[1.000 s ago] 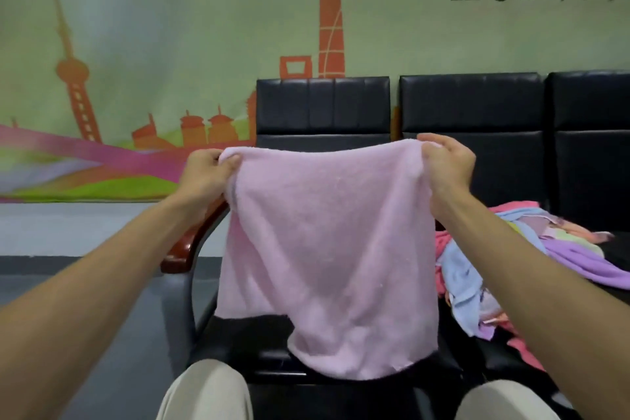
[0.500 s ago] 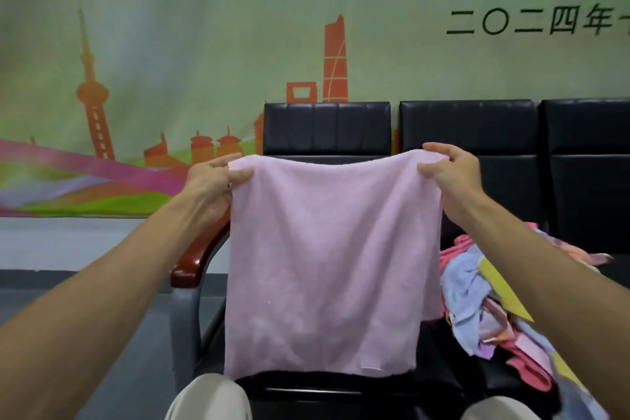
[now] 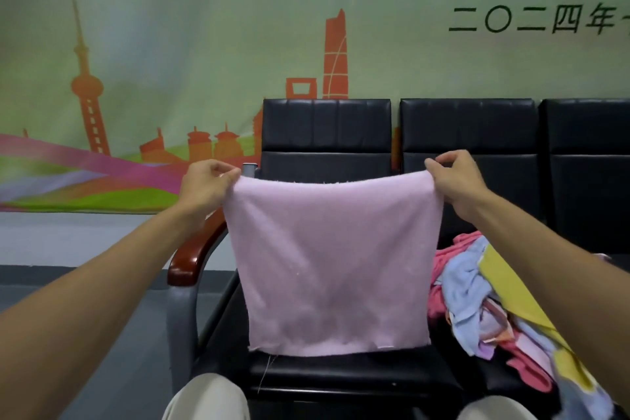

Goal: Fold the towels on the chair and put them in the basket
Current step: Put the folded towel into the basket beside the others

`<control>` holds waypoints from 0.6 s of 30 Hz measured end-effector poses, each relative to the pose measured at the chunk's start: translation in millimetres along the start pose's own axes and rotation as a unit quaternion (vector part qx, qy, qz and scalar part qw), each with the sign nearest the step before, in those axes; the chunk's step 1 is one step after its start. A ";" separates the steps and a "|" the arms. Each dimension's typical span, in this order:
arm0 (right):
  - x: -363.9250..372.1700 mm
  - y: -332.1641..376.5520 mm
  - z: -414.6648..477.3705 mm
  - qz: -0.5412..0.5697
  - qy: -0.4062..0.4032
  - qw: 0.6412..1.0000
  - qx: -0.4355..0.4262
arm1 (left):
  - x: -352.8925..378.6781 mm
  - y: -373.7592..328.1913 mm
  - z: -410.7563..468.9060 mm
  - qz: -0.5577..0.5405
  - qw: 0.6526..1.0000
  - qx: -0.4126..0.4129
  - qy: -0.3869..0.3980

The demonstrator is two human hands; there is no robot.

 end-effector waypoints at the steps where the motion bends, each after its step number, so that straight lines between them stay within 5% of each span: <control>1: 1.0 -1.3 -0.2 0.036 0.014 0.999 0.034 | 0.4 0.9 -1.1 -0.049 0.997 -0.051 0.002; 4: 0.2 -0.7 -3.3 0.104 0.106 0.986 0.076 | -2.7 1.8 -4.0 -0.159 0.972 -0.175 0.019; 7: -1.9 0.4 -2.3 0.086 0.171 0.981 0.039 | -8.1 3.0 -3.0 -0.147 0.974 -0.163 0.059; 13: 5.5 1.2 -2.3 -0.108 0.027 0.986 -0.122 | -12.5 4.5 -3.1 0.057 0.998 0.039 0.003; 18: 7.2 -1.3 -12.3 -0.123 -0.036 0.970 -0.209 | -7.4 6.5 -3.4 0.098 0.991 0.084 -0.022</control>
Point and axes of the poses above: each hand's wrist, its own z-axis towards the middle knuckle, its own x-axis out of the palm, y = z × x, the point moved 1 cm from there along z, towards the middle knuckle, and after that the axes turned 13 degrees about -y, right-handed, at the moved point
